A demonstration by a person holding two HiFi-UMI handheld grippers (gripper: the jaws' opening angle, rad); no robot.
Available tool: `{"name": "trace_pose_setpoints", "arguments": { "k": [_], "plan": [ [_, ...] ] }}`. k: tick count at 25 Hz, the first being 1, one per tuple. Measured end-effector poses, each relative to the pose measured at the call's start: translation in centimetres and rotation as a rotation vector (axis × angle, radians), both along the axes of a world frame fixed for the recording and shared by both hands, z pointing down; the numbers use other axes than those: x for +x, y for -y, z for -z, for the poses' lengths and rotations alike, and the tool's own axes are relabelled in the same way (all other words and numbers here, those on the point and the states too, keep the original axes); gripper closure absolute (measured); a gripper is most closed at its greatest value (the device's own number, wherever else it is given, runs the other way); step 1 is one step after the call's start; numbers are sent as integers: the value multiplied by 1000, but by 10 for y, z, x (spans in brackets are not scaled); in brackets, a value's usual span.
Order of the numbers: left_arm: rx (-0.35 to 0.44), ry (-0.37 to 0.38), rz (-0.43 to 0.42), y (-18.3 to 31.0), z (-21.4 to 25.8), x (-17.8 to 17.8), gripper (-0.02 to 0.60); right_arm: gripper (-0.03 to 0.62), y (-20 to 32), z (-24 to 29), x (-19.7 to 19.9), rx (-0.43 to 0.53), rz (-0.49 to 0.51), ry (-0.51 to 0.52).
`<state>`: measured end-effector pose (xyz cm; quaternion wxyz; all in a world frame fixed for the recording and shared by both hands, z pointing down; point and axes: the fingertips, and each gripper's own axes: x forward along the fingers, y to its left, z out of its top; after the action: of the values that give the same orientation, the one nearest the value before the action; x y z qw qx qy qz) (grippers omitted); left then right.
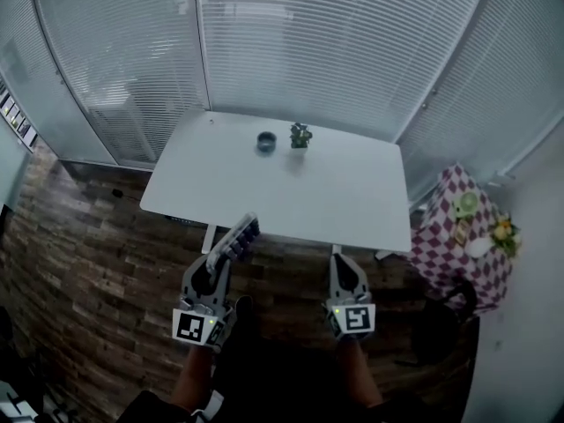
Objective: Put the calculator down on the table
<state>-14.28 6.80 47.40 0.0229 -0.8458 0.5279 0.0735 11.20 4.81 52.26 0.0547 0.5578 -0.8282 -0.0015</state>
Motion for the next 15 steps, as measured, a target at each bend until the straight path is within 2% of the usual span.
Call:
{"name": "trace_pose_setpoints", "arguments": {
  "k": [5,15],
  "plan": [
    [-34,-1,-16,37,8,-11,480,588,28,4,-16,5,6,-19],
    [-19,-1,-85,101,9,-41,480,588,82,17,-49,24,-43,19]
  ]
}}
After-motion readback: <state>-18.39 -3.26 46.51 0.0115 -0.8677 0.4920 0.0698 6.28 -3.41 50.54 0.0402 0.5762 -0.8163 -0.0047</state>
